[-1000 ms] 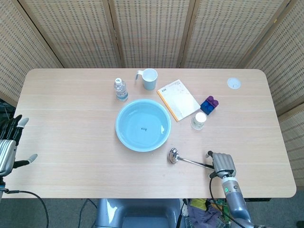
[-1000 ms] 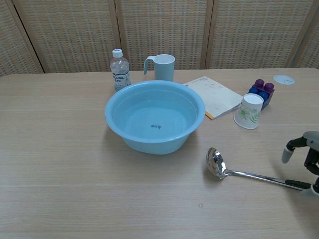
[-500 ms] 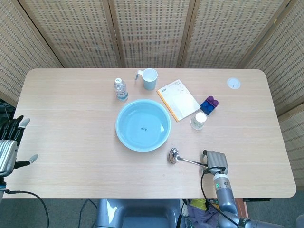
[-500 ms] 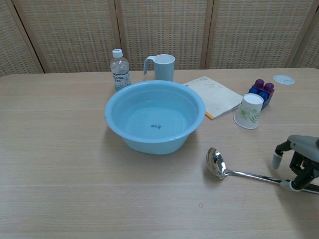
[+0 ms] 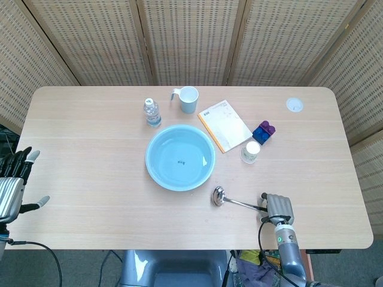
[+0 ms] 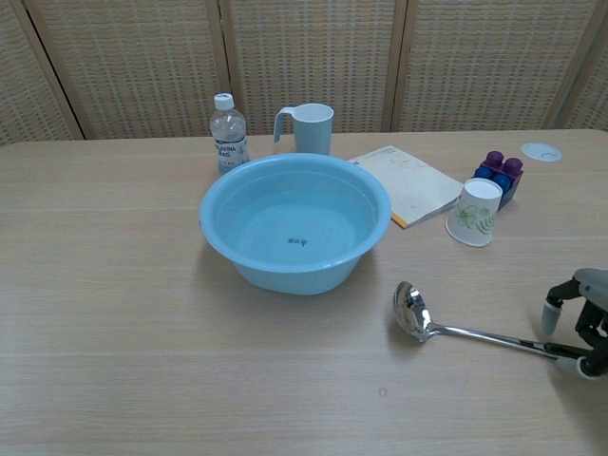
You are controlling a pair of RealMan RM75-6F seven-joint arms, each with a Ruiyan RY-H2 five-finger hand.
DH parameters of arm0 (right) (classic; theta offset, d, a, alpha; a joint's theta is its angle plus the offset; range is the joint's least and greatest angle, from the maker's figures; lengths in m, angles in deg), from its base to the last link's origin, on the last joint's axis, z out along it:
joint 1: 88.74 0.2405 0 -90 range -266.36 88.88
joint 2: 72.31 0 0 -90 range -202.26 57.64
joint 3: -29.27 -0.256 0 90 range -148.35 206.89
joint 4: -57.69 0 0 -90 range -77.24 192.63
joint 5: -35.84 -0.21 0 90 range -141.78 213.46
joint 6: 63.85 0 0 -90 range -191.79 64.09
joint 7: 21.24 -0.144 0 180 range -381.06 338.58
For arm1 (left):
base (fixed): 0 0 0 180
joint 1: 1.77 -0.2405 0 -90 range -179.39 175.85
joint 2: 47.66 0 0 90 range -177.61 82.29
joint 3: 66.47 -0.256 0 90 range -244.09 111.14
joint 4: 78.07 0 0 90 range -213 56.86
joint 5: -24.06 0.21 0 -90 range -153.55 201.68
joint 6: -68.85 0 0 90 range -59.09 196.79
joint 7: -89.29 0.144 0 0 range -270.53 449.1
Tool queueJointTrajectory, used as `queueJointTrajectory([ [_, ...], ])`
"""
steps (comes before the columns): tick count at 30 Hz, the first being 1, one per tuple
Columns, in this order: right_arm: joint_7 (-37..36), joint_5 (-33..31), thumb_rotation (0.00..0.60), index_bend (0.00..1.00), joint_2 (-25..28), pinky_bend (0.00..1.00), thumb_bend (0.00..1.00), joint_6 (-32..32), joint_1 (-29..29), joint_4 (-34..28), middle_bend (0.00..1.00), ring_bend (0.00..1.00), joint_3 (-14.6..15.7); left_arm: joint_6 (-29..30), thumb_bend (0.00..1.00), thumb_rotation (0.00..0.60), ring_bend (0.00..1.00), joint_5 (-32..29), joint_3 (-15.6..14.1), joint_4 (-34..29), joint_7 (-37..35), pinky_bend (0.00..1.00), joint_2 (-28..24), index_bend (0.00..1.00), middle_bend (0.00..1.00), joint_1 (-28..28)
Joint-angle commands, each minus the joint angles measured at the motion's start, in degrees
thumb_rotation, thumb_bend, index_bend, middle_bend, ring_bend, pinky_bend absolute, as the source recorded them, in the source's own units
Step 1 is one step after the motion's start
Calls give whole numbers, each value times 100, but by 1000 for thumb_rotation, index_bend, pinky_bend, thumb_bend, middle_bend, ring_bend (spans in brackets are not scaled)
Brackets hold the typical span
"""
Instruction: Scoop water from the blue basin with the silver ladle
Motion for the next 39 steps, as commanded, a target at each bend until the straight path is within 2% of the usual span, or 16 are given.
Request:
queueJointTrajectory([
  [1,-79,111,600,434,-80,1000,302,62,-55,136,896,987,67,1,0,600,0,6,-8,3,4,0,4,0,0,-2],
  [8,-151,283,600,440,-222,1000,302,99,-97,383,896,987,118,-3,0,600,0,-11,-11,-24,-6,0,-5,0,0,-3],
  [18,-80,158,600,477,-384,1000,303,10,-90,721,896,987,53,-20,0,600,0,-26,-12,-23,-72,0,-34,0,0,-1],
  [28,-14,110,600,483,-426,1000,308,-77,-90,843,896,987,31,-19,0,600,0,-22,-14,-32,-118,0,-59,0,0,-2],
  [31,7,93,600,515,-422,1000,328,-108,-96,849,896,987,39,-30,0,600,0,-31,-15,-32,-122,0,-59,0,0,2],
  [34,55,50,600,592,-414,1000,420,-154,-88,870,896,987,38,-37,0,600,0,-28,-19,-38,-120,0,-61,0,0,6],
  [37,101,34,600,680,-398,1000,556,-178,-78,876,898,987,41,-40,0,600,0,-35,-17,-37,-127,0,-63,0,0,8],
  [39,102,41,600,733,-365,1000,688,-199,-76,844,900,987,40,-48,0,600,0,-44,-15,-35,-132,0,-67,0,0,11],
])
